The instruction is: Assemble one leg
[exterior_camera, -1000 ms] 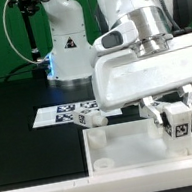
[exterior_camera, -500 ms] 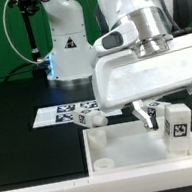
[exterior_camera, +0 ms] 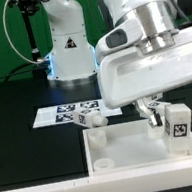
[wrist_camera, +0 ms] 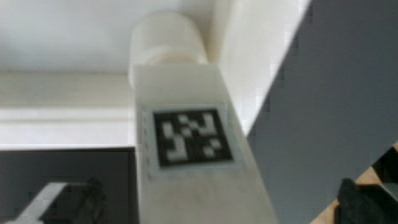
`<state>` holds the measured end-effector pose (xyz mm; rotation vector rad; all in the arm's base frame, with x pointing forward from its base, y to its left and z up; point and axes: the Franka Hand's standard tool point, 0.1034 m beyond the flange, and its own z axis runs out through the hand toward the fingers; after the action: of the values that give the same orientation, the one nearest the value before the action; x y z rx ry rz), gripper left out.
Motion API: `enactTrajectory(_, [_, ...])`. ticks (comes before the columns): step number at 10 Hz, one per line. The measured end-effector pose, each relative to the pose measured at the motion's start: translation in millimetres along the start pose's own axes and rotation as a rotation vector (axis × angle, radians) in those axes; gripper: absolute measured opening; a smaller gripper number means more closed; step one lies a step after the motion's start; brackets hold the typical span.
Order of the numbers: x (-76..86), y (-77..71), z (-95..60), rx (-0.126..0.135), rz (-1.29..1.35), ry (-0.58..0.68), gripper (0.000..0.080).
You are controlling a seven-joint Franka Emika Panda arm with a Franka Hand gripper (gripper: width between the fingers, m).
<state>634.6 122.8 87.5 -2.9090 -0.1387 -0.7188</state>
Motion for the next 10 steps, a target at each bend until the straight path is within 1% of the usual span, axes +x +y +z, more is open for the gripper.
enactTrajectory(1, [-0.7, 0.1, -1.6, 0.011, 0.014, -0.087, 0.0649])
enactTrajectory(3, [2.2, 12.0, 0.1, 0.016, 0.028, -0.169, 0.0649])
enactTrajectory(4, [-3.0, 9.0, 0.5, 0.034, 0.047, -0.241, 0.0649])
enactTrajectory(6, [-5.5, 3.0, -3.0, 0.071, 0.051, -0.371, 0.0649])
enactTrajectory(7, [-2.2, 4.0, -2.5, 0.07, 0.052, -0.364, 0.0649])
enactTrajectory(8, [-2.8, 6.3, -3.5, 0.063, 0.059, -0.374, 0.0649])
enactTrajectory(9, [0.7, 15.9, -10.5, 0.007, 0.077, -0.433, 0.0649])
enactTrajectory(10, [8.3, 18.9, -13.0, -0.047, 0.14, -0.44, 0.0649])
